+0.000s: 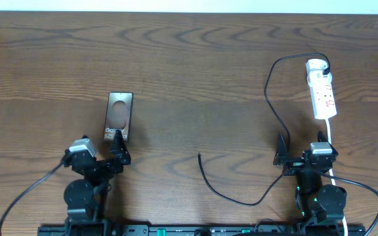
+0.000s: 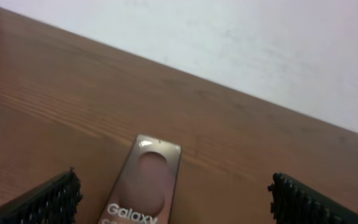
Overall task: Plug charger to phone and switch on socket
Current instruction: 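Move the left gripper forward over the Galaxy phone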
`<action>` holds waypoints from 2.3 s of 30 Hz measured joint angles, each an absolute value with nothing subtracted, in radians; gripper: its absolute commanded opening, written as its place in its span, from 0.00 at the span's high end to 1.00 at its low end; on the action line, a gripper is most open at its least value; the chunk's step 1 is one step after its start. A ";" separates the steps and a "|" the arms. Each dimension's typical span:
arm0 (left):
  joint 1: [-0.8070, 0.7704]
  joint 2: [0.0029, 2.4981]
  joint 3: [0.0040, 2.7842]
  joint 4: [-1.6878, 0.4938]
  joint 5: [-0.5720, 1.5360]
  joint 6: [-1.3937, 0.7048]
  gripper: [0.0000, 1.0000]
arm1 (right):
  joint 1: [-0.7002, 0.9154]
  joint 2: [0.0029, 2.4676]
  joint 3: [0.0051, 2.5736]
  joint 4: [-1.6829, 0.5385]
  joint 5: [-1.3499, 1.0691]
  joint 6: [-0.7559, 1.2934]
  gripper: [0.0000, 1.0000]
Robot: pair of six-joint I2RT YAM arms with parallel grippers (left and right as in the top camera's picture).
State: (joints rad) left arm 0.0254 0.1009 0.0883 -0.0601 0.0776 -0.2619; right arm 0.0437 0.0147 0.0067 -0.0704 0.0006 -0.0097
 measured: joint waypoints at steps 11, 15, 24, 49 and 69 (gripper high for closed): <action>0.025 0.810 0.889 -0.441 0.104 -0.253 0.05 | 0.044 0.012 0.007 -0.070 0.001 -0.008 0.01; 0.025 1.121 1.273 -0.742 0.115 -0.237 0.05 | 0.044 0.012 0.007 -0.071 0.001 -0.008 0.01; 0.025 1.596 1.703 -1.139 0.128 -0.155 0.05 | 0.044 0.012 0.007 -0.071 0.001 -0.007 0.01; 0.025 1.779 1.703 -1.172 0.128 0.052 0.02 | 0.044 0.012 0.007 -0.071 0.001 -0.007 0.01; 0.025 2.008 1.703 -1.148 0.102 0.113 0.02 | 0.044 0.012 0.007 -0.071 0.001 -0.007 0.01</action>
